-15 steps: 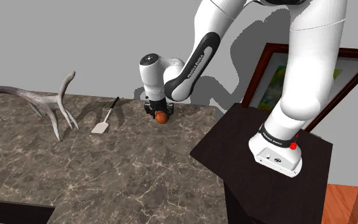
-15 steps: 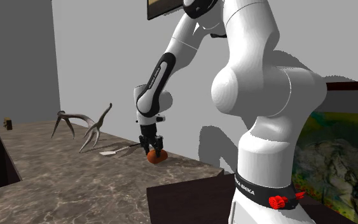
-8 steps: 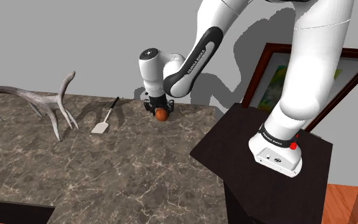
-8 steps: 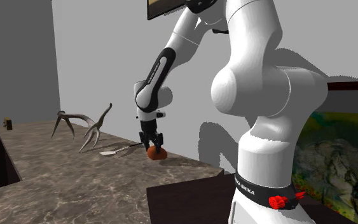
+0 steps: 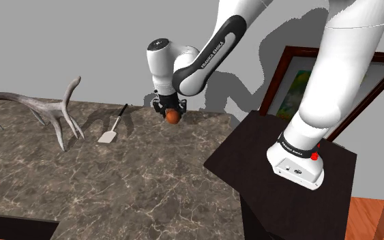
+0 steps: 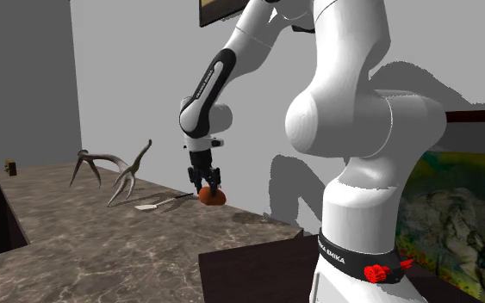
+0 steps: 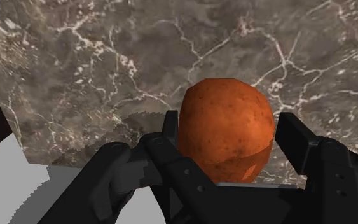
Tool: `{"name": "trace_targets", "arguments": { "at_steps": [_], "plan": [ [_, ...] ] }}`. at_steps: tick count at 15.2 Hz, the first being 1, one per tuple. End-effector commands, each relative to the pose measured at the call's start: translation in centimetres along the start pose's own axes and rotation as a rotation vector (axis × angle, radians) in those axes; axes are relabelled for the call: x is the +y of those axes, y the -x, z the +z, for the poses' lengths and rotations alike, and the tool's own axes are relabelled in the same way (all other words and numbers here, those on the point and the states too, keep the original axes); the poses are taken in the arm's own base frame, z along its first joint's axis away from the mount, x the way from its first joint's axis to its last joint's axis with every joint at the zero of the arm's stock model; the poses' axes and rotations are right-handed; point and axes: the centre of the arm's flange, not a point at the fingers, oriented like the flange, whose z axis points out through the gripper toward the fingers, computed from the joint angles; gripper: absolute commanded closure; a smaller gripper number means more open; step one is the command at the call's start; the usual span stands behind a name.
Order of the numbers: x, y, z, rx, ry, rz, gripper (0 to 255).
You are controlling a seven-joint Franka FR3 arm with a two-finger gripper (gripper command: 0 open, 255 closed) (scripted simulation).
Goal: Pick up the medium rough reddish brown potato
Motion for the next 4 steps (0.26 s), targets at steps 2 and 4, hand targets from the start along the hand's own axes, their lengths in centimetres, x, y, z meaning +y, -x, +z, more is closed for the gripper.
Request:
{"name": "trace_targets", "arguments": {
  "at_steps": [2, 4],
  "plan": [
    [0.12, -0.24, -1.58, 0.0, 0.0, 0.0, 255],
    [0.13, -0.25, -1.66, 0.0, 0.0, 0.0, 255]
  ]
}}
